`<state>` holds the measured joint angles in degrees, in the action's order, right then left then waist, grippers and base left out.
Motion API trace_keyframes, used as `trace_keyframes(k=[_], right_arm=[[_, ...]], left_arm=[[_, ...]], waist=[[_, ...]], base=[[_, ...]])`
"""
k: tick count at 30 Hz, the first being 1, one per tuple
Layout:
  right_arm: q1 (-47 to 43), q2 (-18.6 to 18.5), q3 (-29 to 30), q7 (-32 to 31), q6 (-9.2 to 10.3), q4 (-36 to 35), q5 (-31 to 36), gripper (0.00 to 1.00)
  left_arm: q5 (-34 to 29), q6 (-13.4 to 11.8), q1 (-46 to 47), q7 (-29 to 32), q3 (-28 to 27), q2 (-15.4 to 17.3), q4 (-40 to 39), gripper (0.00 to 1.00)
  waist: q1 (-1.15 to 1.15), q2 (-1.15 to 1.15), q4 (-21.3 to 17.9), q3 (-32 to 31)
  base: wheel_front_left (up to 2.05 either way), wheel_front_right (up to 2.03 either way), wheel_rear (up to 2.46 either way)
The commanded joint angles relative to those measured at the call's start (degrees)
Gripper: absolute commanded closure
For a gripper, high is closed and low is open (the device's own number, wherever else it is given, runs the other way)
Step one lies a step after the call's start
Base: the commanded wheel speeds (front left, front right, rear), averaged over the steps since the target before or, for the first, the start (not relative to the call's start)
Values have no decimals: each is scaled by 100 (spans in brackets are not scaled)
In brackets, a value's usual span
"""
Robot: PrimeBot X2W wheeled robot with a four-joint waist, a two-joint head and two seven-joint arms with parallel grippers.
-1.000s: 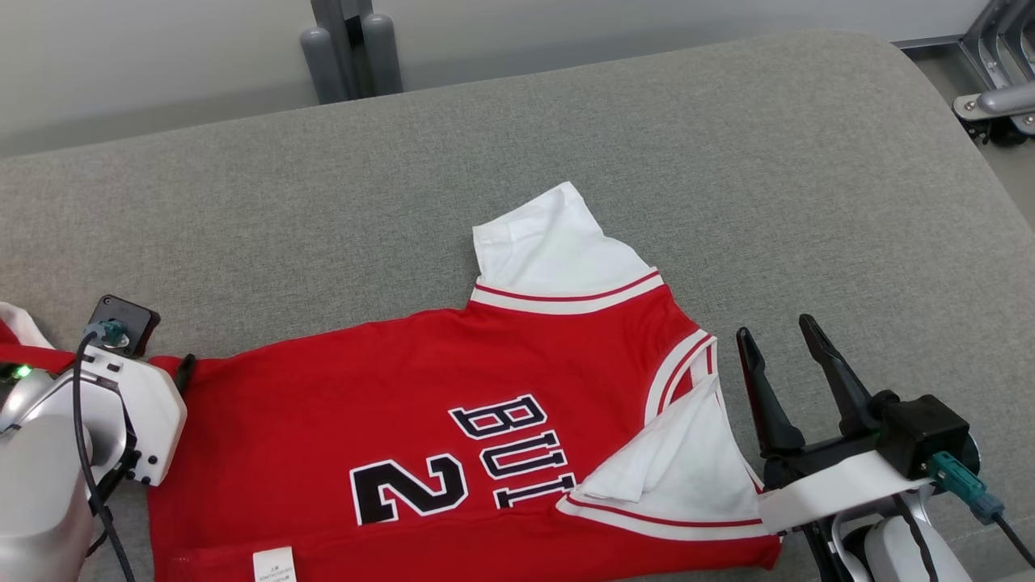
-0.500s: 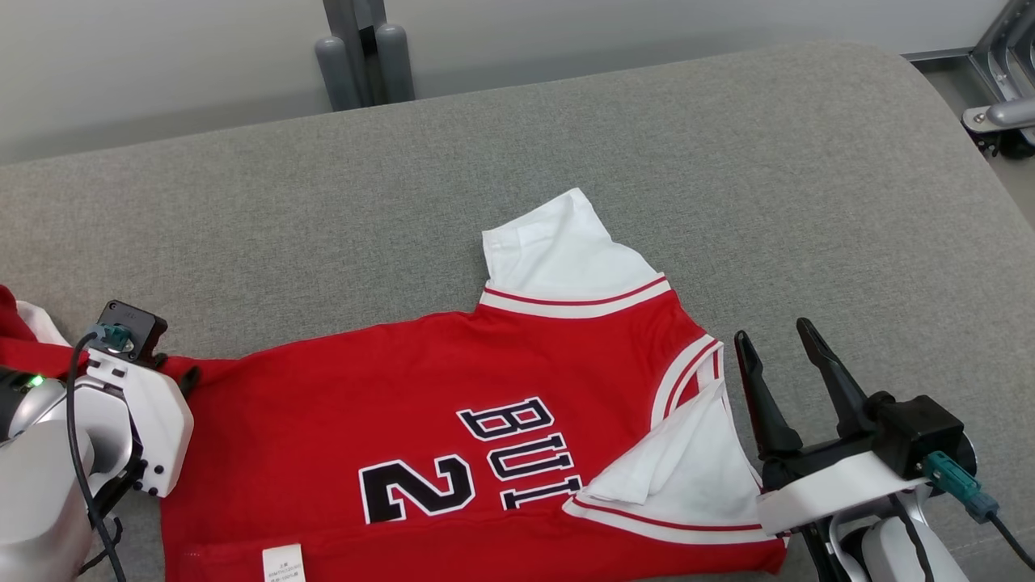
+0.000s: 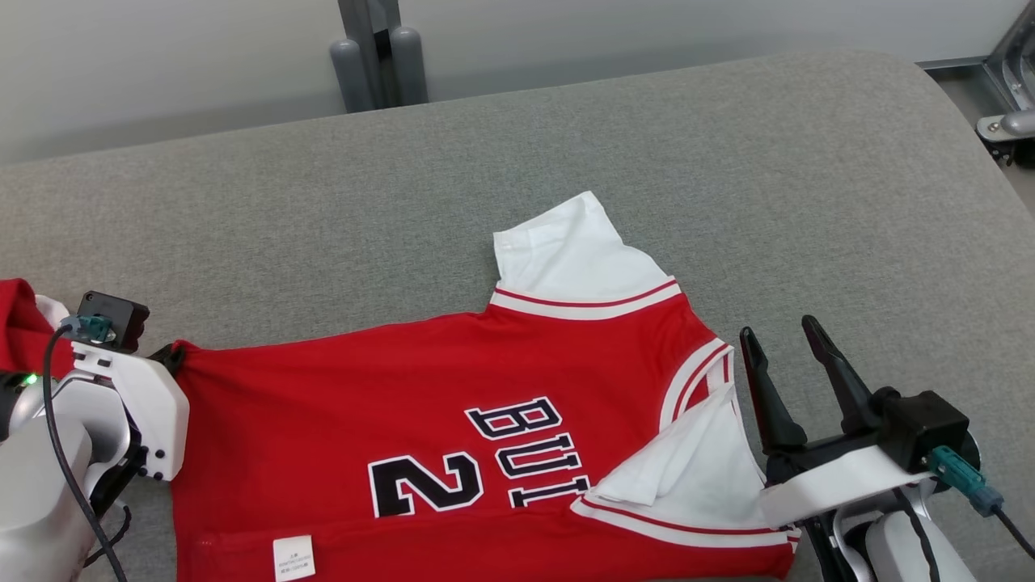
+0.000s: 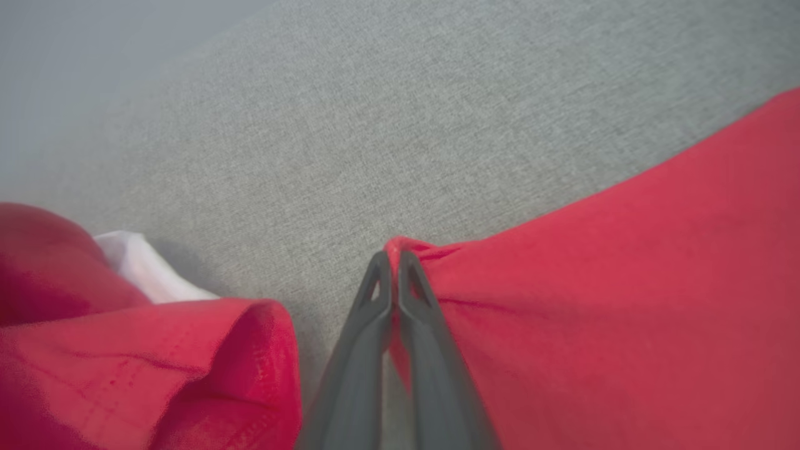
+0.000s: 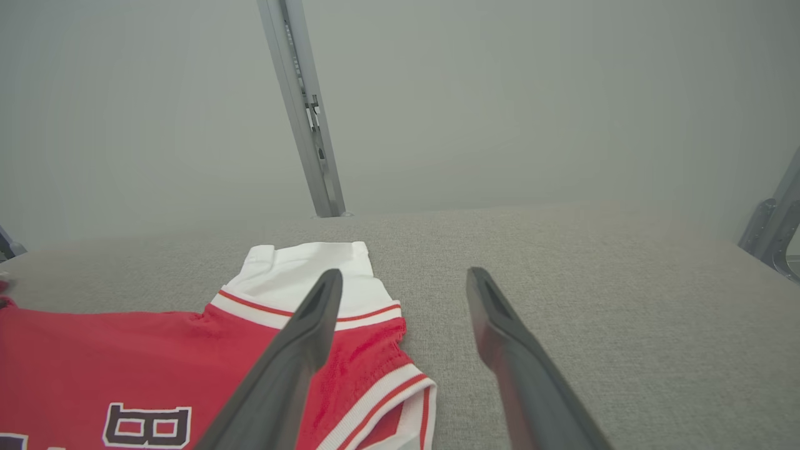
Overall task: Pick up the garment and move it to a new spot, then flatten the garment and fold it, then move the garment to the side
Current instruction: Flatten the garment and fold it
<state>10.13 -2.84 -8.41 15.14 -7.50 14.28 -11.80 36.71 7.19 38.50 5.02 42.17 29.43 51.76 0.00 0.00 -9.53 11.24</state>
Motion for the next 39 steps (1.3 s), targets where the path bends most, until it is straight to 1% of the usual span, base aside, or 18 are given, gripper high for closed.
trace_keyframes(k=[1, 4, 7, 8, 10, 13, 16, 21, 22, 29, 34, 35, 39], right_arm=[[125, -49, 8, 4, 2, 21, -29, 0], [346, -127, -5, 4, 2, 159, -102, 0], [768, -278, -104, 4, 2, 654, -320, 0], [979, -308, -147, 4, 2, 863, -488, 0], [1430, -555, -358, -7, 2, 1396, -453, 0], [2157, -615, -657, -95, 2, 2167, -831, 0], [2817, -812, -1011, -284, 2, 2815, -1108, 0], [3742, -982, -1649, -514, 2, 3678, -1450, 0], [3742, -982, -1649, -514, 2, 3678, -1450, 0], [4548, -1027, -2398, -803, 2, 4468, -1940, 0], [4946, -1061, -2745, -923, 2, 4853, -2251, 0], [5060, -1057, -2892, -950, 2, 4973, -2311, 0], [5219, -1053, -3156, -1023, 2, 5163, -2479, 0]], left_arm=[[47, -33, 106, -34, -28, -2, 28, 100], [88, -41, 126, -100, -41, -133, 78, 100], [83, -54, 226, -171, -8, -278, 105, 100], [61, -65, 261, -202, 5, -323, 114, 100], [44, -77, 325, -246, 25, -419, 144, 100], [-7, -73, 470, -306, 81, -565, 179, 100], [-34, -55, 602, -372, 136, -684, 226, 100], [-71, -34, 836, -454, 237, -872, 308, 100], [-71, -34, 836, -454, 237, -872, 308, 100], [-69, -11, 1138, -598, 330, -1047, 475, 100], [-98, -12, 1275, -671, 420, -1110, 606, 100], [-99, -6, 1312, -684, 458, -1126, 656, 100], [-74, -2, 1368, -715, 525, -1150, 756, 100]], waist=[[0, 0, 60, -13], [0, 0, 187, 6], [0, 0, 336, 76], [0, 0, 389, 108], [0, 0, 493, 184], [0, 0, 654, 326], [0, 0, 820, 481], [0, 0, 1077, 749], [0, 0, 1077, 749], [0, 0, 1322, 1082], [0, 0, 1394, 1285], [0, 0, 1412, 1342], [0, 0, 1435, 1408]], base=[[0, 0, 0], [0, 0, 0], [0, 0, 0], [0, 0, 0], [0, 0, 0], [0, 0, 0], [0, 0, 0], [0, 0, 0], [0, 0, 0], [0, 0, 0], [0, 0, 0], [0, 0, 0], [0, 0, 0]])
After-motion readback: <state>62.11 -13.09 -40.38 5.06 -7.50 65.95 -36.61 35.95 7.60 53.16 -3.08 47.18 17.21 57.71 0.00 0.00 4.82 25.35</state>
